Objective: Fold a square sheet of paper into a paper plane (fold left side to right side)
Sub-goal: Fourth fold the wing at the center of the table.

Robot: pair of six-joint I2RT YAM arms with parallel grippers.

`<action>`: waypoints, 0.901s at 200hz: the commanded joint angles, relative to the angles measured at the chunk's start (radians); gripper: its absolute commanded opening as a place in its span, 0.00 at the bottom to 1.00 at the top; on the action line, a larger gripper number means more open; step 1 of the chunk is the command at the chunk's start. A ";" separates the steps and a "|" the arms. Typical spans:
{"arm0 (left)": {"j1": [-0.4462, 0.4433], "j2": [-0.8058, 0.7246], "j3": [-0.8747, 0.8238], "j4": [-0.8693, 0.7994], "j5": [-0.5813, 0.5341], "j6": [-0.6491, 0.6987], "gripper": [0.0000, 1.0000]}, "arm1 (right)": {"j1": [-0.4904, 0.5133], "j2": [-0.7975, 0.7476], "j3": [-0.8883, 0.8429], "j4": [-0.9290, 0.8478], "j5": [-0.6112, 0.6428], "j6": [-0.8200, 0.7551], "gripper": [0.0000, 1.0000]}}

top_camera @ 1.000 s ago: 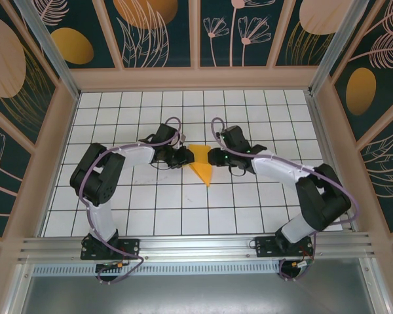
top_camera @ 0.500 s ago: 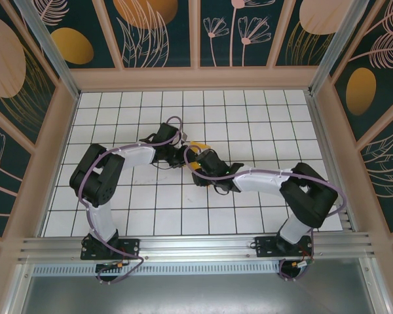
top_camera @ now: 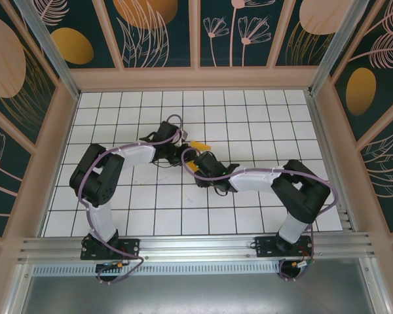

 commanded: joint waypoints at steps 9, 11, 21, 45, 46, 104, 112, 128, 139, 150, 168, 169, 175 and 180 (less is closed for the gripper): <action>-0.006 -0.021 0.028 -0.020 0.004 -0.014 0.23 | 0.007 0.029 0.029 0.014 0.037 0.013 0.44; -0.006 -0.021 0.029 -0.020 0.005 -0.015 0.23 | 0.007 0.030 0.030 0.013 0.038 0.013 0.44; -0.007 -0.021 0.031 -0.022 0.003 -0.015 0.24 | 0.008 0.032 0.029 0.013 0.042 0.013 0.43; -0.007 -0.021 0.034 -0.025 0.000 -0.015 0.24 | 0.006 0.040 0.032 0.012 0.042 0.014 0.40; -0.006 -0.022 0.035 -0.026 0.000 -0.014 0.24 | 0.006 0.041 0.032 0.011 0.042 0.014 0.40; -0.006 -0.034 0.045 -0.049 -0.019 0.000 0.30 | 0.002 0.047 0.030 0.005 0.030 0.016 0.30; -0.007 -0.039 0.047 -0.056 -0.025 0.004 0.32 | 0.001 0.047 0.029 0.006 0.027 0.016 0.29; -0.006 -0.049 0.053 -0.074 -0.036 0.014 0.36 | -0.004 0.046 0.026 0.005 0.016 0.016 0.26; -0.005 -0.056 0.057 -0.085 -0.044 0.020 0.39 | -0.007 0.046 0.023 0.007 0.002 0.014 0.24; -0.004 -0.064 0.063 -0.095 -0.049 0.027 0.42 | -0.011 0.042 0.020 0.009 -0.013 0.014 0.22; 0.002 -0.078 0.067 -0.101 -0.053 0.029 0.48 | -0.017 0.036 0.010 0.015 -0.035 0.016 0.19; 0.002 -0.079 0.067 -0.101 -0.053 0.029 0.49 | -0.017 0.037 0.010 0.015 -0.036 0.016 0.19; 0.006 -0.083 0.067 -0.101 -0.053 0.027 0.50 | -0.020 0.035 0.008 0.016 -0.042 0.016 0.19; 0.010 -0.086 0.067 -0.102 -0.055 0.027 0.50 | -0.021 0.034 0.005 0.016 -0.045 0.017 0.18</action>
